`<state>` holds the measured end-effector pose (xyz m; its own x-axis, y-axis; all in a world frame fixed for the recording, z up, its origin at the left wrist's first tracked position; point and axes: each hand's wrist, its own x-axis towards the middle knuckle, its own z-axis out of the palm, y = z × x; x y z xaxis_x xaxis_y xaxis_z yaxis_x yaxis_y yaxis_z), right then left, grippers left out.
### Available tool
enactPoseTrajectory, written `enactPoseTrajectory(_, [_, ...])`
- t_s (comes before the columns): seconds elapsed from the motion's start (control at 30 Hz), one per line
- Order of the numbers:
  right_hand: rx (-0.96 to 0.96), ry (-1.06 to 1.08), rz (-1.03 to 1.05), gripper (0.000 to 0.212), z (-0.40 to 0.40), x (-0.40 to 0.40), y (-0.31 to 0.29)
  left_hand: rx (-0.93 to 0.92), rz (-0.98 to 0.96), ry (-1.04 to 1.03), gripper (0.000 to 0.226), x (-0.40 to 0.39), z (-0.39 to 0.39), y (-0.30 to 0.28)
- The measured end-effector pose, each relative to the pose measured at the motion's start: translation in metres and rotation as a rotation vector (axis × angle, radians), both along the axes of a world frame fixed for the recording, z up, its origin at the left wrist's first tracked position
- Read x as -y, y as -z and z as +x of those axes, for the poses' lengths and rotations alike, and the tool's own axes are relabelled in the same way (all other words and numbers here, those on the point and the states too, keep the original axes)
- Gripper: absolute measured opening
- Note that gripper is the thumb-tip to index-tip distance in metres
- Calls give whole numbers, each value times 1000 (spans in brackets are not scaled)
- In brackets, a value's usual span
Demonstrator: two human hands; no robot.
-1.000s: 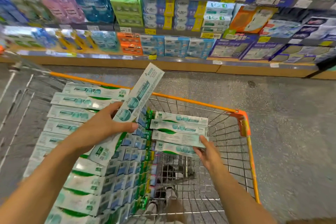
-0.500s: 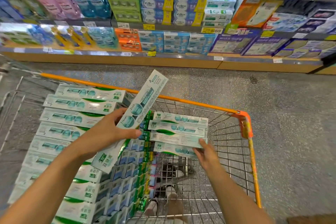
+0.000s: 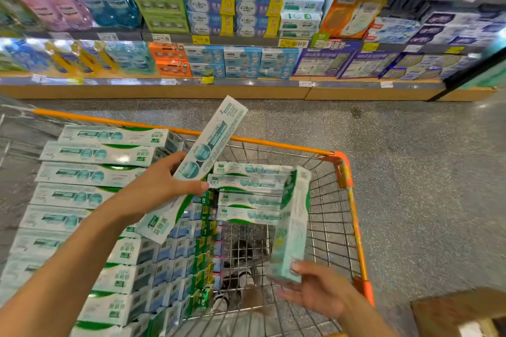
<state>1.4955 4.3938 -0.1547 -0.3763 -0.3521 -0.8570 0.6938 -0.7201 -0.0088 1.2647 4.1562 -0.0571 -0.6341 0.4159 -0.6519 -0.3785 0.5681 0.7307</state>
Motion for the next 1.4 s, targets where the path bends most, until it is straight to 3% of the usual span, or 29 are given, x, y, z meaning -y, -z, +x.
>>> enactPoseTrajectory(0.07, [0,118,-25,90,-15,27,8,4,-3,4,88,-5,2,-1])
enactPoseTrajectory(0.1, [-3,191,-44,76,-30,39,11,12,2,0,89,-6,4,-2])
enactPoseTrajectory(0.2, [62,395,-30,8,-75,72,33,18,7,26,89,-7,7,0])
enactPoseTrajectory(0.23, [84,387,-12,7,-84,81,45,17,7,38,91,-8,9,1])
enactPoseTrajectory(0.33, [72,282,-28,8,-111,106,61,9,-35,34,75,-3,10,5])
enactPoseTrajectory(0.43, [107,323,-43,5,-140,122,68,2,-49,25,71,8,9,8])
enactPoseTrajectory(0.57, [141,343,-17,29,-160,131,82,-3,-32,-23,67,18,7,11])
enactPoseTrajectory(0.7, [89,267,38,6,-143,121,79,36,-5,-97,78,21,3,17])
enactPoseTrajectory(0.77, [50,163,99,8,-125,117,89,48,-2,-131,69,18,2,19])
enactPoseTrajectory(0.87, [6,87,309,52,-106,119,101,50,-9,-137,53,12,0,20])
enactPoseTrajectory(0.93, [-67,43,573,68,-99,113,100,47,-7,-123,53,9,-1,21])
enactPoseTrajectory(1.07, [-213,-137,1039,53,-88,87,95,49,20,-108,74,8,-4,17])
enactPoseTrajectory(1.23, [-219,-203,1179,51,-82,61,87,64,48,-136,74,6,-5,18])
enactPoseTrajectory(1.4, [-245,-200,1371,52,-70,40,74,111,137,-140,97,2,-4,16])
